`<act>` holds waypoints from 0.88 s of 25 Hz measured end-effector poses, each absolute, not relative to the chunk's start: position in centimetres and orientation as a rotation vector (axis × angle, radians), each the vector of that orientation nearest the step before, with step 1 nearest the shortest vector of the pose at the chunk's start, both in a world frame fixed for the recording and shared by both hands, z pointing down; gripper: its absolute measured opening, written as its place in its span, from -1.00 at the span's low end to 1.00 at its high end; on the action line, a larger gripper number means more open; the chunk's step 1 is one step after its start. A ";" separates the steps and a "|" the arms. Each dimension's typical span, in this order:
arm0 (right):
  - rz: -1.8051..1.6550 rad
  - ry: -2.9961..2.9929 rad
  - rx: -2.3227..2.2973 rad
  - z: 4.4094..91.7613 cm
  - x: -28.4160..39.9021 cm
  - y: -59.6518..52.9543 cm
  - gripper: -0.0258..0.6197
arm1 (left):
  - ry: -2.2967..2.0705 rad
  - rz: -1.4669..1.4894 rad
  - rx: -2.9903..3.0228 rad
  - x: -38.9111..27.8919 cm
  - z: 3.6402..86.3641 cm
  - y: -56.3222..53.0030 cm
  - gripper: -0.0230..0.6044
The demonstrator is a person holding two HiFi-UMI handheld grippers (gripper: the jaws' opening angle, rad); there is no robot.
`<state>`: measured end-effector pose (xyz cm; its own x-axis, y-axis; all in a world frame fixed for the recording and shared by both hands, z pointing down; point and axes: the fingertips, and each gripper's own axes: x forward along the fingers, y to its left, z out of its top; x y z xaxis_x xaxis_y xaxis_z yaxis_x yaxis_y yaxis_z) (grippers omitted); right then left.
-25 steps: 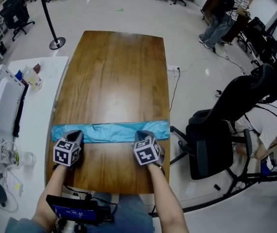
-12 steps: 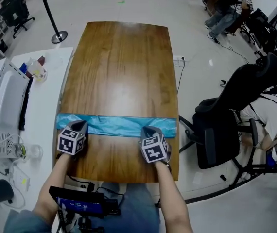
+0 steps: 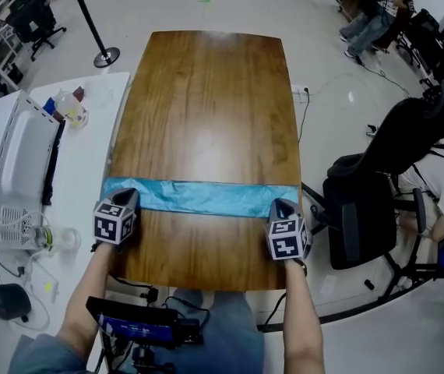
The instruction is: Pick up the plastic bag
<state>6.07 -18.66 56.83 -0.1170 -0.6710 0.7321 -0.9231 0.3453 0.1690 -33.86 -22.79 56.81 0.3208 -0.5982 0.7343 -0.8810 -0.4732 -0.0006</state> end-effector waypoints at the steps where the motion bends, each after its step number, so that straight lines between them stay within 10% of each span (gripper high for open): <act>1: 0.427 -1.857 1.376 57.3 6.3 -18.4 -0.92 | -1.309 0.972 2.185 -34.2 57.1 -22.7 -0.90; 22: 0.408 -2.113 1.619 49.5 5.2 -20.3 -0.92 | -1.427 0.606 2.416 -30.9 48.1 -22.7 -0.90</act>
